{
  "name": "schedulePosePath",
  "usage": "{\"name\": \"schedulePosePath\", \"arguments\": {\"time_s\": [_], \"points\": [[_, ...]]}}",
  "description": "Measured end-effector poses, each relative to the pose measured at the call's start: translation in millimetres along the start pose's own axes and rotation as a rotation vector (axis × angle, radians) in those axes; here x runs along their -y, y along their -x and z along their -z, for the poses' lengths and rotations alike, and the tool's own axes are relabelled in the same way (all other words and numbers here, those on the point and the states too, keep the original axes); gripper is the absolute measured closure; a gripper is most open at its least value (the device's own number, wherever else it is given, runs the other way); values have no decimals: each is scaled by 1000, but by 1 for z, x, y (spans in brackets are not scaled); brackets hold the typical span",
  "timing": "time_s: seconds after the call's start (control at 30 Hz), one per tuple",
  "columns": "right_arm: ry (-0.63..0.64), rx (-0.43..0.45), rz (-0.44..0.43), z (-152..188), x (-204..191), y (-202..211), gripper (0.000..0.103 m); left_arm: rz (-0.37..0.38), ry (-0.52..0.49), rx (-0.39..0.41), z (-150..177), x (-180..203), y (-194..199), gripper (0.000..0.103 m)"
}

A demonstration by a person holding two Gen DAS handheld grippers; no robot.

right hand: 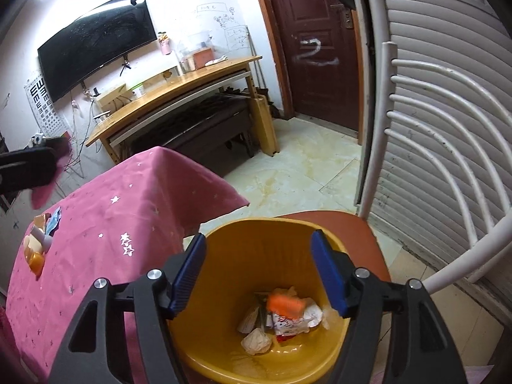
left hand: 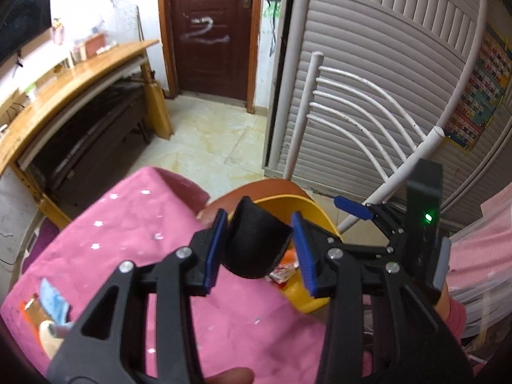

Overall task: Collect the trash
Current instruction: 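Carry the orange box and black pad to the bin and open both grippers, then return the left gripper to the table and grasp the orange toothpaste box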

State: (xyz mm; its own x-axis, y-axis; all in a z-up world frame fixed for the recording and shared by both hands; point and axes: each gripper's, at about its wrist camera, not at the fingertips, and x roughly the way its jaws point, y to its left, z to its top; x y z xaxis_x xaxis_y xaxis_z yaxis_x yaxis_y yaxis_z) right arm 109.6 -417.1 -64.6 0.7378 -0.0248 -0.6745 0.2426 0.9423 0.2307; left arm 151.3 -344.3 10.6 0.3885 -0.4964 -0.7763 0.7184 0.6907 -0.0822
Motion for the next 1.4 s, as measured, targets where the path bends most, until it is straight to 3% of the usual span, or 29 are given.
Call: {"name": "schedulePosePath", "arguments": {"time_s": [0.23, 0.37, 0.5, 0.7, 0.97, 1.2, 1.4], "points": [[-59, 32, 31, -1, 27, 14, 40, 30, 27, -80, -11, 14, -43, 59], [-74, 45, 27, -2, 35, 20, 40, 55, 40, -87, -13, 18, -49, 31], [-70, 44, 26, -4, 34, 18, 40, 40, 38, -83, -12, 21, -45, 30], [-54, 58, -4, -4, 24, 22, 40, 32, 84, -55, -5, 7, -21, 26], [37, 110, -93, -5, -22, 37, 40, 23, 159, 16, 7, -32, 30, 22], [58, 95, -165, -14, -56, 37, 40, -67, 195, 51, 29, -87, 74, 16], [153, 93, -212, -24, -103, 41, 39, -168, 269, 84, 54, -148, 112, 15]]}}
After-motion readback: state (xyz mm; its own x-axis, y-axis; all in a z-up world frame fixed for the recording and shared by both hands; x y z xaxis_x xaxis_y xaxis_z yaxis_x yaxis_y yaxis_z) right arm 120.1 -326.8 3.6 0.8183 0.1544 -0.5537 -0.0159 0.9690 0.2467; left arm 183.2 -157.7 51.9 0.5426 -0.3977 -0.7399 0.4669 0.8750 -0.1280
